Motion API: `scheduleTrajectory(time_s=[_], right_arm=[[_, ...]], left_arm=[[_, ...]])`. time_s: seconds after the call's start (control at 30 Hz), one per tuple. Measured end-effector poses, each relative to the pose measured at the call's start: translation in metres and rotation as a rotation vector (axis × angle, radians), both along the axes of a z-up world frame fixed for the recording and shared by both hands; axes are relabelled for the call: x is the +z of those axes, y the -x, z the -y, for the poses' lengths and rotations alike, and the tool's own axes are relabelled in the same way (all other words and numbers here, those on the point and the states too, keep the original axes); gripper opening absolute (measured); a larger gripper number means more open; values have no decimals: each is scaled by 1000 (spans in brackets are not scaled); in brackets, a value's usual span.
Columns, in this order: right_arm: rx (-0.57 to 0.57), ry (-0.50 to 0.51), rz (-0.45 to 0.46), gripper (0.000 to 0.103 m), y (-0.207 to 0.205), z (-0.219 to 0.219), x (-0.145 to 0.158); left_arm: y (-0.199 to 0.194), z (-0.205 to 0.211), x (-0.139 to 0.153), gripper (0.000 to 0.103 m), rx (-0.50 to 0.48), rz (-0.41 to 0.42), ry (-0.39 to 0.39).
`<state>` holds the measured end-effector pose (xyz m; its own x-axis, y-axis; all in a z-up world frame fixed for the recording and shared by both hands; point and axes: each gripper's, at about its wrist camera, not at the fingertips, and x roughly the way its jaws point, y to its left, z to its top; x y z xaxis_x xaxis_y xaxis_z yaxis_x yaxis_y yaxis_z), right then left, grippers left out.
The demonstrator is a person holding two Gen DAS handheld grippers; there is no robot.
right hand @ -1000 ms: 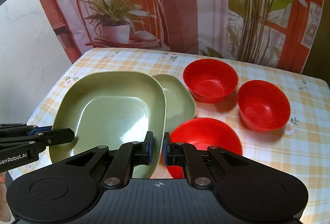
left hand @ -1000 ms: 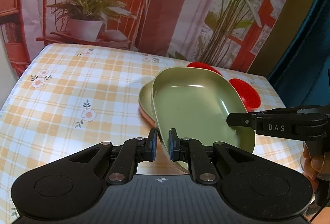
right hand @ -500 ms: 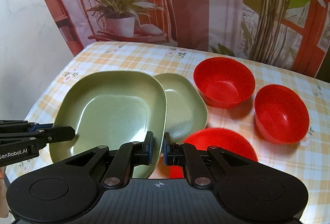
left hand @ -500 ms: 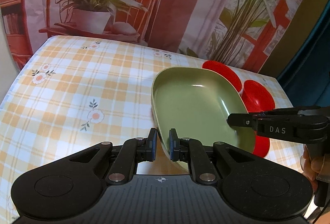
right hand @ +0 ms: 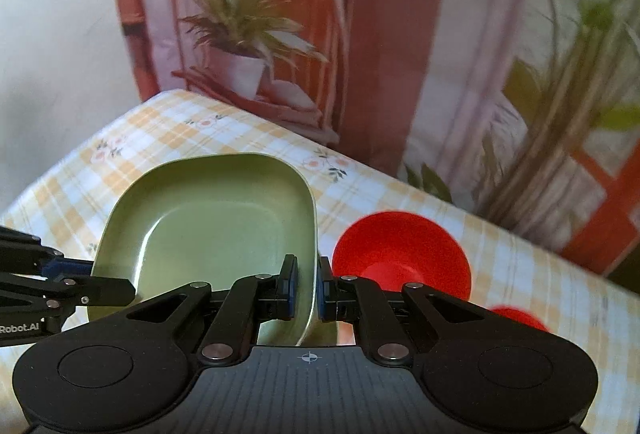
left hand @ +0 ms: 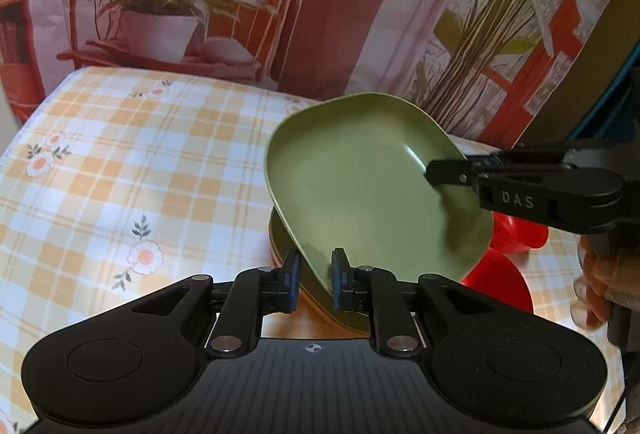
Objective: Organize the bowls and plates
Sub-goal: 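Lift the second green plate with the left tool toward the stacked plates, then lower the green plate onto the stacked plates with the left tool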
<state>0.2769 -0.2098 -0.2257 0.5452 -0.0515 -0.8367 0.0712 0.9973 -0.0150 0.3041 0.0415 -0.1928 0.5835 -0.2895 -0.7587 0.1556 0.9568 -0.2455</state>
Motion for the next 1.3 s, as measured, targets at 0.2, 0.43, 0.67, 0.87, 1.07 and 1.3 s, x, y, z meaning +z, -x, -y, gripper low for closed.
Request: scheduleTrajectory(time_s=[0.2,0.43,0.67,0.87,1.07,1.3], right_arm=[[75,24,-22,10,-5,2,-13],[106,67,-35,10,-6,-1,-22],[106,78,-49,10,-6,2,-27],[100,73,-57,10,-4,1,-30],[89,67,-64,10,-5,2,-32],[80,62,-70,10,-5,2,-34]], left_arm=[[-1,7,-12,19,-3,-44,1],[-4,12,-21,19,4,-69,-13],[-5,15,-22,19,9,-74,-29],[-7,15,-25,19,8,-84,-34],[-7,14,-26,19,7,-85,-32],[-8,14,-26,19,9,-88,-27]])
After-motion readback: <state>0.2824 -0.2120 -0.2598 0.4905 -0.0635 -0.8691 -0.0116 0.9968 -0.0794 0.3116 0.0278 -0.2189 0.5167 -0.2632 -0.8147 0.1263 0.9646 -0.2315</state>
